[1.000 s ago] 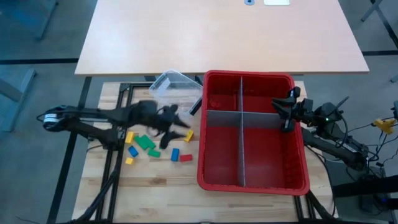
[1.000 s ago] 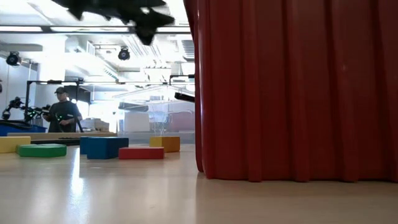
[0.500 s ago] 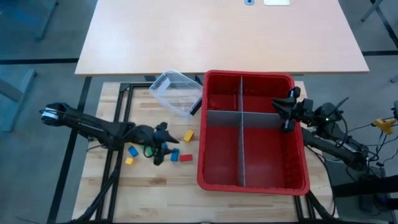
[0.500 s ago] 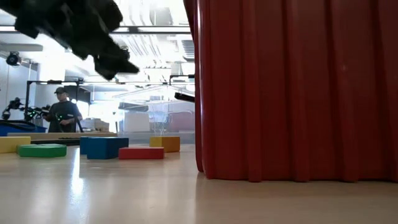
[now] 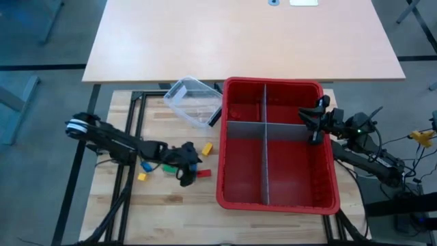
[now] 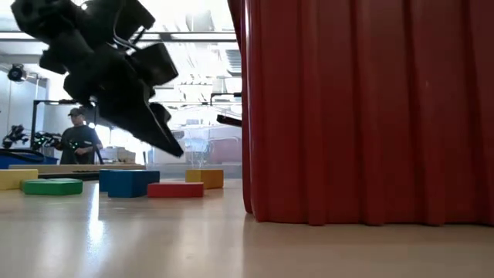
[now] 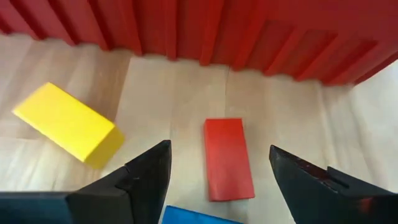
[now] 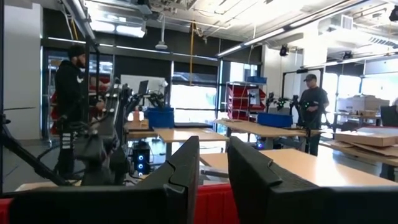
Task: Sort blocks
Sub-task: Put the red block into the top left of the red bin, then put the right green block into the bottom left of the red bin
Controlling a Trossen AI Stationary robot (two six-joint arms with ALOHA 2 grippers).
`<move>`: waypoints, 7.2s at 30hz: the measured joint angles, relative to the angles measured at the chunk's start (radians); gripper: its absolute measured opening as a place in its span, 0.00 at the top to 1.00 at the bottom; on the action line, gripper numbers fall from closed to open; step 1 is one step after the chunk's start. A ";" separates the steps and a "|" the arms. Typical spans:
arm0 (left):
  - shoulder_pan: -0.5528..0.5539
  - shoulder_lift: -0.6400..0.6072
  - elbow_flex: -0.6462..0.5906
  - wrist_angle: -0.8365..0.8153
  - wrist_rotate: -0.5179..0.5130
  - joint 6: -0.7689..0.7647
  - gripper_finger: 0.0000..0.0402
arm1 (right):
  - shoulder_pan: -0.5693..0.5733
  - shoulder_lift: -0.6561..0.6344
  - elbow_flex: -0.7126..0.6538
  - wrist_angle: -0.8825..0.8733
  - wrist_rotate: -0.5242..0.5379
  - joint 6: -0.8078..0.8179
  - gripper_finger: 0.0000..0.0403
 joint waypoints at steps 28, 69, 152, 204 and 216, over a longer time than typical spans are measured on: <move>-0.040 0.295 0.123 0.003 -0.041 -0.073 0.57 | 0.000 0.000 0.000 -0.001 0.006 0.001 0.84; -0.145 -0.320 0.108 -0.234 -0.435 0.052 0.74 | 0.000 0.000 0.000 0.008 -0.002 -0.002 0.88; 0.327 -0.099 0.497 -0.400 0.253 0.193 0.23 | 0.000 0.000 -0.001 -0.090 -0.006 0.007 0.87; -0.095 -0.237 0.023 -0.757 -0.025 -0.209 0.22 | 0.000 0.000 -0.001 -0.112 -0.018 -0.002 0.85; -0.180 -0.237 -0.012 -0.787 -0.022 -0.366 0.22 | 0.000 0.000 -0.001 -0.112 -0.018 -0.015 0.90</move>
